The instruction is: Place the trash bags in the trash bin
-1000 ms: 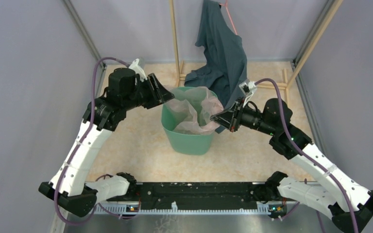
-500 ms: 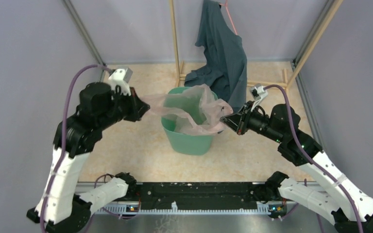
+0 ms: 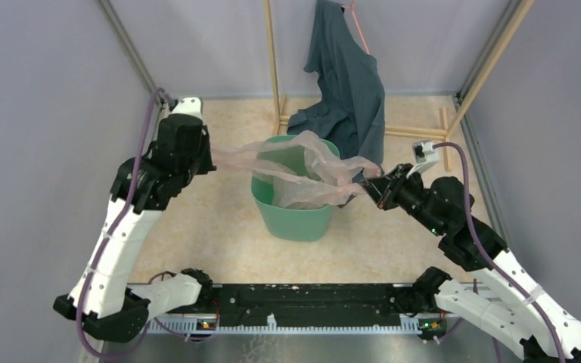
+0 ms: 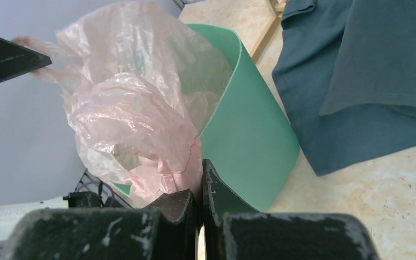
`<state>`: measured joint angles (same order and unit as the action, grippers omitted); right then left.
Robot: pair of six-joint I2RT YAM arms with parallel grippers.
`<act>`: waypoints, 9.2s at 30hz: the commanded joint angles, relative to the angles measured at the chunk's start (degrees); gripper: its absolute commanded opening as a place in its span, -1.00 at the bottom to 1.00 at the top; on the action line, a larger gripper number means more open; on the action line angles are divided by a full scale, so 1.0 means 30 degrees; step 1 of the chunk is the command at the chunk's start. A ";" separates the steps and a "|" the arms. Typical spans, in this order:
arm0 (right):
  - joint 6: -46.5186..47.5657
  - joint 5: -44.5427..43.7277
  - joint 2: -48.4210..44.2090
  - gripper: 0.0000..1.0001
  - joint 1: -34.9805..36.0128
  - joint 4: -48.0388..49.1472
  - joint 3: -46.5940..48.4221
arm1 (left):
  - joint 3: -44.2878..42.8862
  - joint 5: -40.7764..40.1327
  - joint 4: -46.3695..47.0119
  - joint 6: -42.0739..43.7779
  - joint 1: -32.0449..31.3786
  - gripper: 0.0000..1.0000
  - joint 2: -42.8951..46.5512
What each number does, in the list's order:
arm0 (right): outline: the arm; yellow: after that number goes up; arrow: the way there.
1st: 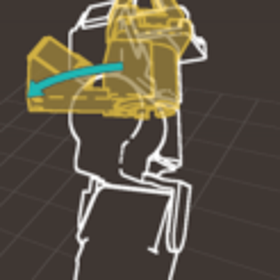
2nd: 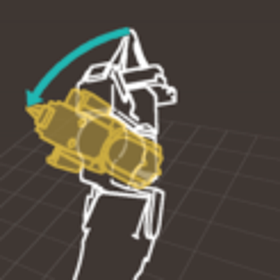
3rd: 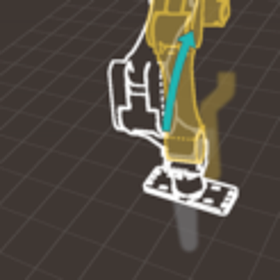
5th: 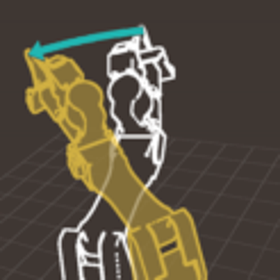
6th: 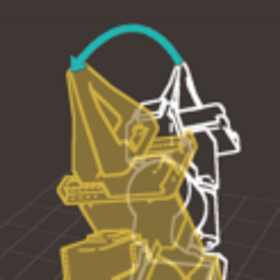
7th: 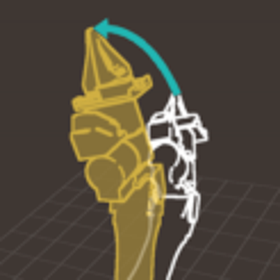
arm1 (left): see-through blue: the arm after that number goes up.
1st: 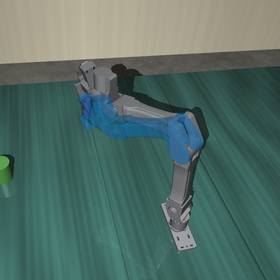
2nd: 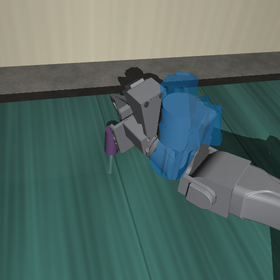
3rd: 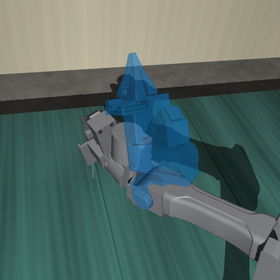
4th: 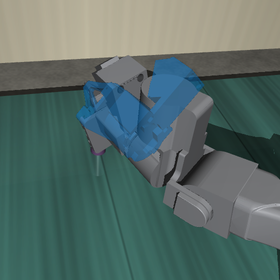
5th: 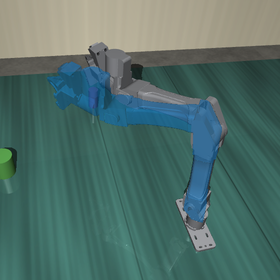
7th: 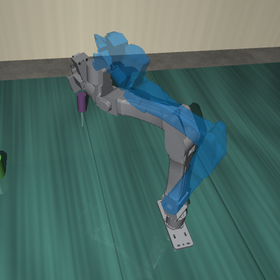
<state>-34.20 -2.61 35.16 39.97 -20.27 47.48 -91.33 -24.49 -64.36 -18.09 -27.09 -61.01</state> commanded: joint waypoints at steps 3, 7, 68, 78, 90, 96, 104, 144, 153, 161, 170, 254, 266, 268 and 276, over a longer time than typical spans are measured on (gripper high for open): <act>0.1032 0.3801 0.1218 -1.00 -0.0067 0.2905 0.0492 | -0.1649 0.3191 0.1120 -0.0286 0.0013 -0.88 0.0073; 0.0470 0.6941 0.2565 -1.00 -0.0060 0.3632 0.1336 | -0.1403 0.6658 0.1740 -0.2115 0.0018 -0.33 0.1060; 0.1189 0.6261 0.1957 -0.98 -0.0054 0.2457 0.1003 | 0.4225 0.7213 0.5936 -0.6249 0.0014 -1.00 0.3094; -0.1901 0.6575 0.2178 -0.47 -0.0062 0.1399 0.1167 | 0.8960 0.9094 0.4059 -0.7179 -0.0006 -1.00 0.8240; -0.3897 0.8682 0.2599 0.81 -0.0051 -0.3177 0.2554 | 1.1225 1.0674 0.5048 -0.7097 0.0003 -1.00 0.8952; -0.6111 1.0167 0.2175 0.87 0.0101 -0.3774 0.1987 | 1.0982 1.0937 0.4924 -0.7021 0.0007 -1.00 0.8752; -0.7055 0.9373 0.1089 0.27 0.0314 -0.0889 -0.0188 | 1.0668 1.1041 0.4326 -0.7108 -0.0001 -1.00 0.8750; -0.3892 0.6306 -0.0650 -1.00 0.0323 -0.2217 -0.1351 | 0.7207 0.8952 -0.1437 -0.5456 -0.0013 -1.00 0.8016; -0.3060 0.3025 -0.1103 -1.00 0.0323 -0.2111 -0.3558 | 1.0001 0.7786 0.0462 -0.5896 -0.0019 -1.00 0.7743; -0.0474 0.0772 0.1132 -1.00 0.0322 0.1813 -0.4527 | 1.2212 0.7129 0.5155 -0.5983 0.0004 -1.00 0.6336; 0.1800 0.1523 0.0246 -0.31 0.0311 -0.2268 -0.2180 | 1.1478 0.7080 0.4089 -0.5945 0.0005 -0.71 0.6118; 0.5940 -0.0216 0.7200 -0.78 0.0300 0.1488 0.5542 | 0.2068 0.6123 0.2742 0.1585 -0.0029 0.10 -0.1081; 0.5584 -0.0971 0.8981 -1.00 -0.0760 0.2341 0.5613 | 0.1719 0.5900 0.4747 0.1691 -0.0051 -0.84 -0.2630; 0.5472 -0.0961 0.9289 -1.00 -0.1021 0.2227 0.5713 | 0.1724 0.5583 0.5250 0.1678 -0.0030 -1.00 -0.2876; 0.5315 -0.0439 0.9579 -1.00 -0.1784 0.2313 0.5801 | 0.2205 0.3561 0.7514 0.1825 -0.0051 -1.00 -0.3392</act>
<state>-18.13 -3.66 63.88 35.77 -15.62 62.67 -84.23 -8.73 -48.25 -13.54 -27.20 -71.26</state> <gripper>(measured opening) 0.004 0.006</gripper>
